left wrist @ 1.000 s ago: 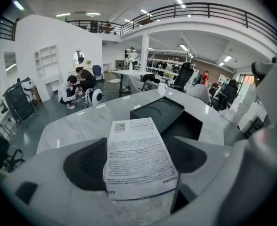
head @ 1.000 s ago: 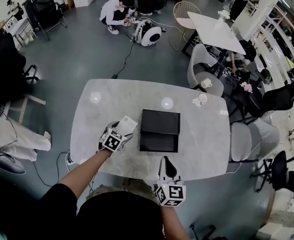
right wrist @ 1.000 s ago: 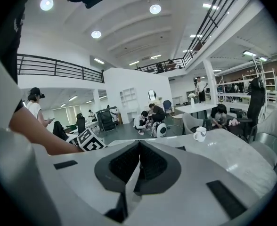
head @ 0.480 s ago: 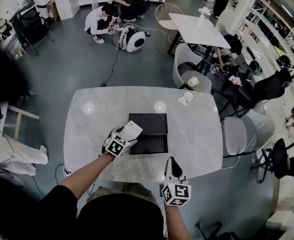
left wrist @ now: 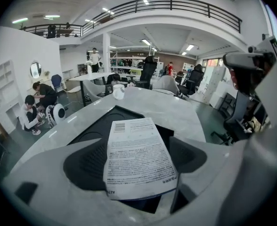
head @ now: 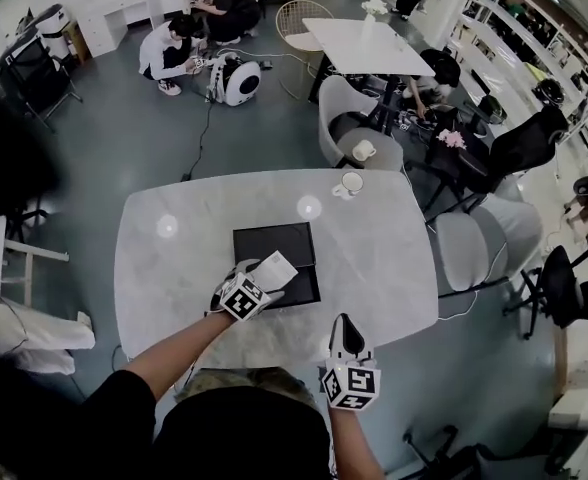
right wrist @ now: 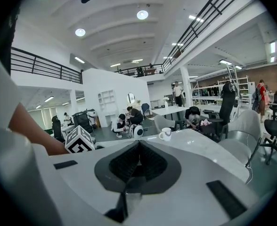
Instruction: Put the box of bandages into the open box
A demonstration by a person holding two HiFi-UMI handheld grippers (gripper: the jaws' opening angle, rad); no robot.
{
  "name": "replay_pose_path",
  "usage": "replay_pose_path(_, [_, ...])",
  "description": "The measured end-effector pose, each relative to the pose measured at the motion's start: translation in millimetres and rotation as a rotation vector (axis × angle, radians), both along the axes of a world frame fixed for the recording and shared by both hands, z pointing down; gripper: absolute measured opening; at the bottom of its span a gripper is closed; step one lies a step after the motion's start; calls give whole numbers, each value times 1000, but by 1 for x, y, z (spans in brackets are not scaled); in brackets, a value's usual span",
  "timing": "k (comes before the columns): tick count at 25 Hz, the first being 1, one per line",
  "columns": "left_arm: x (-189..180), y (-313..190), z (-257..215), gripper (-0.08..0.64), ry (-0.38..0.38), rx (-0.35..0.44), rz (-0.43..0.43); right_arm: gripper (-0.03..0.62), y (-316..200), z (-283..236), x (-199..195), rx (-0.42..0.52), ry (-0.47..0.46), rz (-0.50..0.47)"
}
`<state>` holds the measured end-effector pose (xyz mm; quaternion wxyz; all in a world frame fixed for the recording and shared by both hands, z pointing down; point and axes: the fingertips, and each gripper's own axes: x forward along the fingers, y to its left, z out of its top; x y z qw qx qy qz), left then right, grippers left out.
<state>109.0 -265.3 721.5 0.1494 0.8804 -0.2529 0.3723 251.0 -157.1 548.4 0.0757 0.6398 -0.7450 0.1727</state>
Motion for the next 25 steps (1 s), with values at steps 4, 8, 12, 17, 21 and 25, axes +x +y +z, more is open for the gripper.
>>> replay_pose_path(4, [21, 5, 16, 428, -15, -7, 80, 12, -1, 10, 5, -18, 9, 9])
replay_pose_path(8, [35, 15, 29, 428, -32, -20, 165, 12, 1, 18, 11, -42, 15, 44])
replay_pose_path(12, [47, 16, 38, 428, -47, -13, 233, 12, -4, 22, 21, -52, 13, 77])
replay_pose_path(17, [50, 24, 60, 428, -108, -26, 334, 12, 0, 26, 32, -74, 15, 105])
replay_pose_path(21, [49, 25, 73, 428, -135, -42, 368, 12, -1, 32, 40, -94, 7, 126])
replay_pose_path(25, [47, 28, 82, 428, -149, -38, 401, 12, 1, 38, 40, -104, 3, 132])
